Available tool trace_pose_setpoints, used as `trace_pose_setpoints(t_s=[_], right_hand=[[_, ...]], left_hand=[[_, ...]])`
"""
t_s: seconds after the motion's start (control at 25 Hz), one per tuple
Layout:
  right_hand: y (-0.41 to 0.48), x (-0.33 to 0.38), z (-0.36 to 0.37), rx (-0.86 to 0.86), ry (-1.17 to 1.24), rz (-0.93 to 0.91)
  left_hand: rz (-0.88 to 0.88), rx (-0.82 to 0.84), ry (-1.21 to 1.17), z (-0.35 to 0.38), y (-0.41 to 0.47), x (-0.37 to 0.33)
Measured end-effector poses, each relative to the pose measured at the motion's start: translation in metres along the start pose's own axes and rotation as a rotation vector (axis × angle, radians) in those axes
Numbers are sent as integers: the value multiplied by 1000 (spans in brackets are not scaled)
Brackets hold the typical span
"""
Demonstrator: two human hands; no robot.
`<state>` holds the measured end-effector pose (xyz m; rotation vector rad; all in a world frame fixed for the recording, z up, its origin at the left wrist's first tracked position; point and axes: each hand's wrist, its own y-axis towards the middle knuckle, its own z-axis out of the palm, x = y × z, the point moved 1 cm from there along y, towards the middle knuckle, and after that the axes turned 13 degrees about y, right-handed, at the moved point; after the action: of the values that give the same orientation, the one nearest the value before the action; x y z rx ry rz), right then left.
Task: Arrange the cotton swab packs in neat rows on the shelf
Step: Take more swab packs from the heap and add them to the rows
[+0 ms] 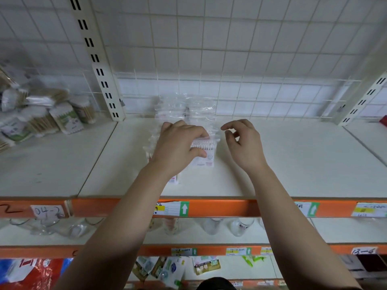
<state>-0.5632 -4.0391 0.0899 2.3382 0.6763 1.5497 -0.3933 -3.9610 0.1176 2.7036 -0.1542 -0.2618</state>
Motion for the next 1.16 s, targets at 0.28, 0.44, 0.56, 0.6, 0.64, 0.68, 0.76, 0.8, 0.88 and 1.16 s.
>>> trace_pose_setpoints(t_s=[0.28, 0.44, 0.56, 0.6, 0.64, 0.68, 0.76, 0.8, 0.88, 1.16], right_hand=[[1, 0, -2, 10, 23, -2], [3, 8, -2, -12, 48, -42], [7, 19, 2, -32, 76, -84], [8, 23, 3, -38, 83, -100], [9, 28, 5, -42, 87, -119], [11, 35, 8, -42, 92, -138], [14, 49, 18, -36, 107, -171], [16, 58, 25, -29, 115, -186], [21, 74, 41, 7, 128, -213], [28, 122, 120, 238, 144, -242]], left_hand=[[-7, 25, 117, -1, 3, -1], [-11, 76, 257, 2, 14, -1], [-23, 84, 260, 0, 15, 1], [-21, 66, 234, -1, 12, 2], [-23, 35, 193, -3, 9, 5], [-28, -7, 150, -6, 5, 8], [-49, -91, 108, -15, -3, 20], [-66, -118, 115, -21, -6, 28], [-109, -146, 154, -32, -13, 46], [-266, -151, 224, -59, -55, 125]])
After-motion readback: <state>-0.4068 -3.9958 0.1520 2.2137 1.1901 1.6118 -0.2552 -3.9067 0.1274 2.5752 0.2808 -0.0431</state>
